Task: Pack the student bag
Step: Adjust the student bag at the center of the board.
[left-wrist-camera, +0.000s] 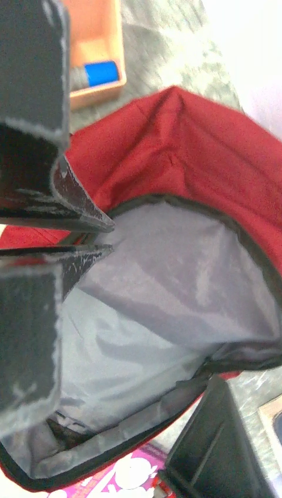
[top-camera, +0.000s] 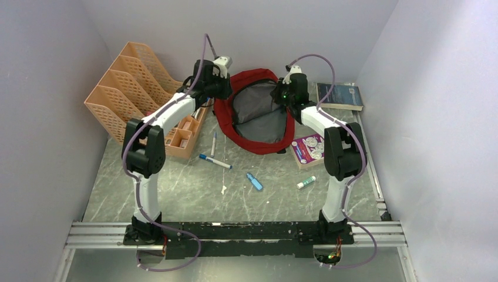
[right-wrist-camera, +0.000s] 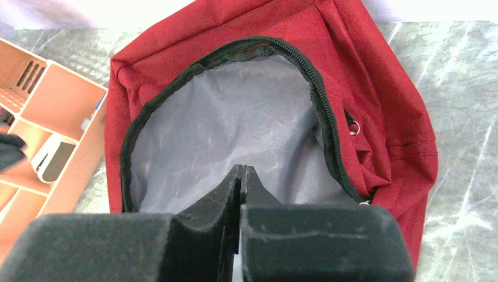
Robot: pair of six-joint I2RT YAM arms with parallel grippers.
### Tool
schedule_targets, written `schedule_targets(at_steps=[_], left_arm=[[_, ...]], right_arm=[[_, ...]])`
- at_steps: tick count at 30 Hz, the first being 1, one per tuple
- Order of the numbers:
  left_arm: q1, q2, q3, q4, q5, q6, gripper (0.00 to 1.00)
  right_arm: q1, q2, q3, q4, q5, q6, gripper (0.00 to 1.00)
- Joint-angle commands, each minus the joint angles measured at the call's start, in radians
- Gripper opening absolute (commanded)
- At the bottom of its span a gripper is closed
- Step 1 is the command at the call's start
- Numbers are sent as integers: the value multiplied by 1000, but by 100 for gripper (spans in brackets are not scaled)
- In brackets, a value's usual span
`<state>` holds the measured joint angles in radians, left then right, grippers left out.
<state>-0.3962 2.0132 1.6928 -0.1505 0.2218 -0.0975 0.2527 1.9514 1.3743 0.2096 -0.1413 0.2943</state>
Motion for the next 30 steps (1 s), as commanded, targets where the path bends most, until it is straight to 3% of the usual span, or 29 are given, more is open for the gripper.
schedule_targets(at_steps=[1, 4, 15, 22, 30], left_arm=[[-41, 86, -22, 87, 139, -33, 13], [-51, 141, -2, 79, 146, -15, 5], [-52, 221, -13, 29, 50, 28, 5], [-52, 244, -4, -4, 3, 53, 5], [-52, 249, 2, -27, -40, 71, 5]], right_arm=[[-3, 58, 50, -16, 24, 18, 2], [1, 102, 91, -49, 39, -2, 0], [-9, 212, 197, -125, 134, -65, 0], [-52, 266, 296, -173, 138, -89, 0], [-123, 262, 287, -165, 79, -106, 0]])
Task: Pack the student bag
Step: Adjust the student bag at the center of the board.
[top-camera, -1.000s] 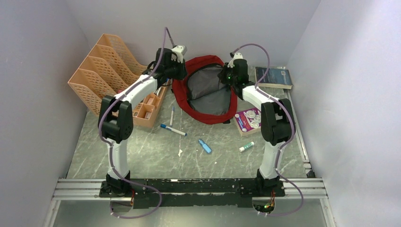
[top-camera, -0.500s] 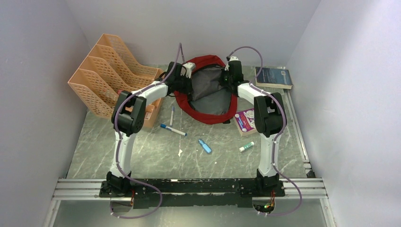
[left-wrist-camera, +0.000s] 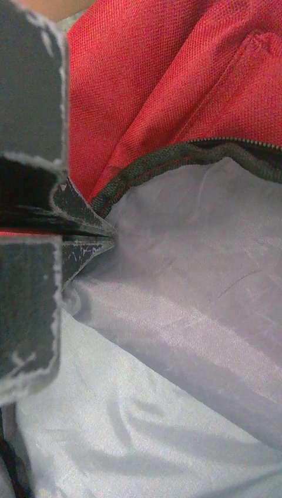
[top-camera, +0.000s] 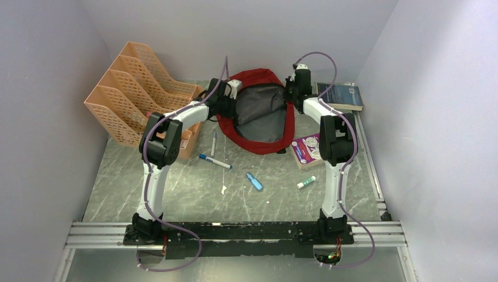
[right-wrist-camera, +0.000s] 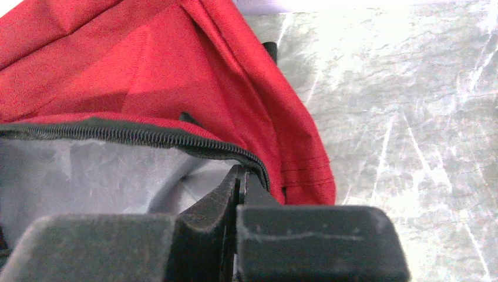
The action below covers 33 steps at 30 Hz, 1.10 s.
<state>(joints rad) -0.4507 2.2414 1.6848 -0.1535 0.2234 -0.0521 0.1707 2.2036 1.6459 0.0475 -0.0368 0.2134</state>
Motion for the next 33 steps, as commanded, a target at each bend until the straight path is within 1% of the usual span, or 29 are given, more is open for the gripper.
schedule_targets(at_steps=[1, 5, 8, 11, 14, 16, 17, 19, 21, 23, 27, 29, 30, 33], left_arm=[[4, 21, 12, -25, -44, 26, 5], [3, 14, 21, -34, -39, 28, 6], [3, -18, 34, -44, -25, 21, 11], [0, -74, 39, -48, -25, 17, 20], [-1, -144, 25, -44, -34, 15, 32], [-2, -192, 10, -41, -38, 13, 37], [-2, -215, 1, -39, -40, 15, 38], [-3, -261, -19, -32, -51, 14, 44], [-3, -306, -45, -22, -69, 12, 54], [-3, -346, -77, -9, -91, 9, 59], [-3, -405, -105, 4, -115, -7, 65], [-2, -422, -103, 5, -125, -22, 68], [-2, -429, -100, 2, -125, -32, 68], [0, -449, -107, 9, -132, -58, 70]], right_arm=[[-48, 7, 15, 2, -48, -27, 0], [-54, -11, 11, 18, -113, -34, 0], [-54, -47, -1, 38, -158, 1, 0], [-54, -100, -28, 57, -164, 58, 3], [-54, -164, -64, 69, -163, 121, 7], [-53, -212, -103, 66, -150, 177, 9], [-54, -239, -125, 64, -142, 205, 11], [-54, -296, -177, 62, -118, 259, 14], [-54, -355, -237, 53, -104, 312, 15], [-54, -417, -296, 37, -86, 339, 16], [-53, -552, -408, -35, -18, 328, 20], [-53, -629, -453, -103, 68, 353, 22], [-54, -663, -487, -150, 115, 376, 25], [-53, -776, -582, -234, 180, 416, 33]])
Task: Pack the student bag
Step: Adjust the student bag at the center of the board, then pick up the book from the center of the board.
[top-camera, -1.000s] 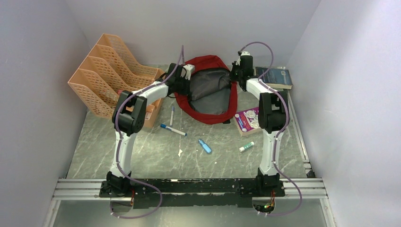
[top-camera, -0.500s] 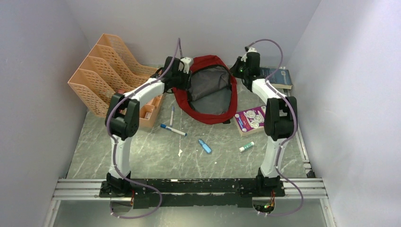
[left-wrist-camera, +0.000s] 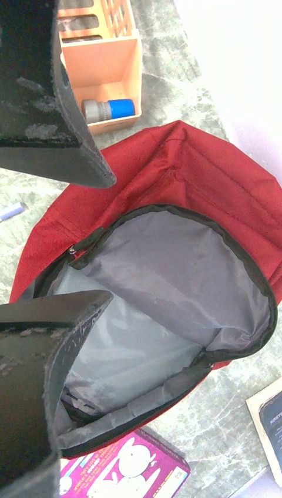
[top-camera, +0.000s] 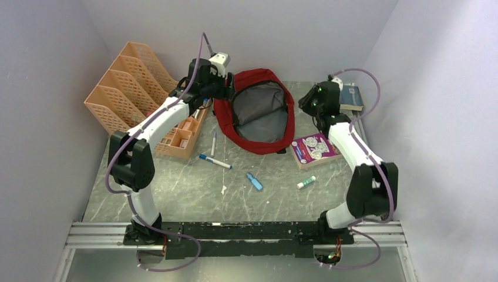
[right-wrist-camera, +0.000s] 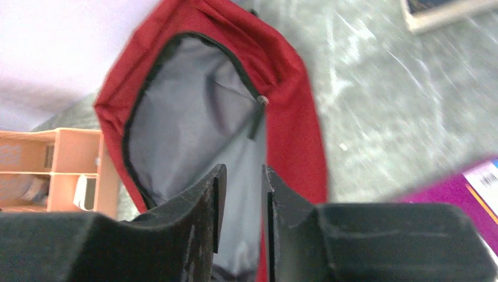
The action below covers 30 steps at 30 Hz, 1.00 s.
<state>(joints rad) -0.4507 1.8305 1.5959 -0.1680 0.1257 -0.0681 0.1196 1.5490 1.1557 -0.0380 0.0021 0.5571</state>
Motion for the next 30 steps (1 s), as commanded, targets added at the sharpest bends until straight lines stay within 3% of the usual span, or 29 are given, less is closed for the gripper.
schedule_targets(at_steps=[1, 5, 9, 12, 15, 18, 19, 21, 25, 30], left_arm=[[3, -46, -21, 24, -32, -51, 72], [23, -48, -25, 36, 54, -103, 85], [26, -6, 28, 2, 176, -116, 87], [26, -15, 25, 23, 147, -118, 97], [24, -11, 41, 25, 146, -129, 97], [3, 18, 90, 0, 171, -138, 97], [-15, 28, 105, -9, 165, -135, 97], [-70, 49, 127, -16, 124, -115, 97], [-195, 135, 223, -42, 69, -78, 96], [-257, 272, 359, -61, 104, -120, 91]], right_arm=[[-2, -158, -123, -178, 160, 85, 35], [-3, -327, -243, -282, 253, 116, 41], [-2, -440, -315, -396, 385, 209, 50], [-4, -483, -340, -495, 439, 275, 58], [-9, -490, -372, -537, 444, 308, 64], [-22, -449, -374, -570, 415, 321, 68], [-25, -430, -370, -588, 413, 338, 78], [-43, -384, -372, -588, 376, 336, 83], [-102, -284, -370, -559, 252, 313, 87], [-172, -246, -411, -461, 162, 299, 88]])
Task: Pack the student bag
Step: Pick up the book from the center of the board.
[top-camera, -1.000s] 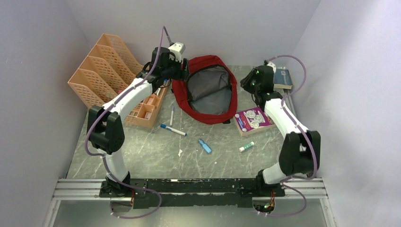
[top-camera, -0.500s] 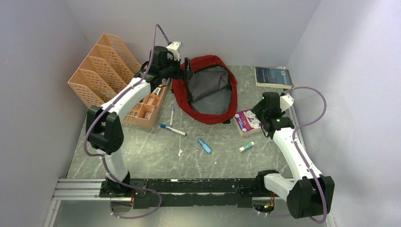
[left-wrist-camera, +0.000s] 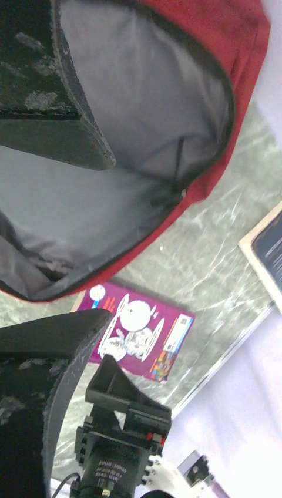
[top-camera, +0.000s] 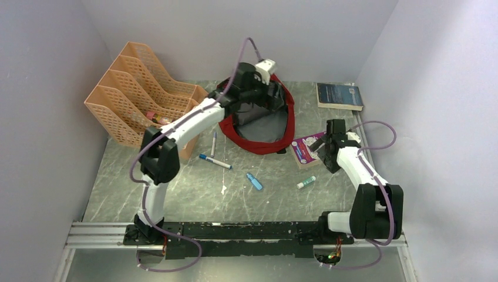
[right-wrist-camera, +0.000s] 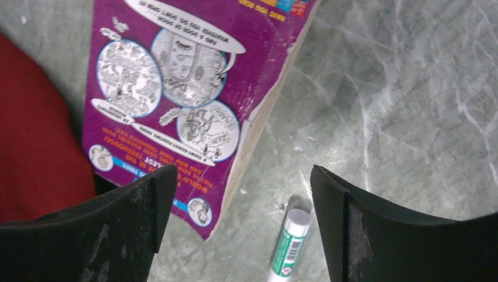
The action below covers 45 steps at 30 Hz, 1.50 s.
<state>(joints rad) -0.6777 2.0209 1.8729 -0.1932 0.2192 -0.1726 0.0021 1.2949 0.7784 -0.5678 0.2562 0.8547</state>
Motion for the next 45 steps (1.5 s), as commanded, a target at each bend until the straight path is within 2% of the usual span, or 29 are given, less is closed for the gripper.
schedule_targets(at_steps=[1, 11, 17, 21, 27, 33, 36, 39, 45], left_arm=[[-39, 99, 92, -30, 14, -22, 91], [-110, 229, 170, 18, 43, -45, 91], [-153, 304, 246, 25, 59, -43, 91], [-178, 355, 286, 43, 69, -64, 90], [-204, 448, 363, 46, 78, -85, 90], [-209, 514, 416, 51, 77, -116, 91], [-208, 533, 424, 60, 78, -127, 93], [-208, 551, 439, 69, 84, -141, 97], [-209, 575, 451, 70, 100, -155, 97]], right_arm=[[-73, 12, -47, 95, -119, 3, 88], [-193, 56, -157, 319, -305, 27, 86], [-211, 87, -185, 405, -334, 29, 84], [-218, 114, -183, 414, -332, 39, 79], [-221, 134, -209, 413, -314, 45, 63], [-226, 105, -253, 442, -290, 23, 32], [-228, 110, -260, 446, -288, 3, 12], [-233, 114, -265, 433, -282, -16, 1], [-251, 105, -273, 372, -259, -52, 0]])
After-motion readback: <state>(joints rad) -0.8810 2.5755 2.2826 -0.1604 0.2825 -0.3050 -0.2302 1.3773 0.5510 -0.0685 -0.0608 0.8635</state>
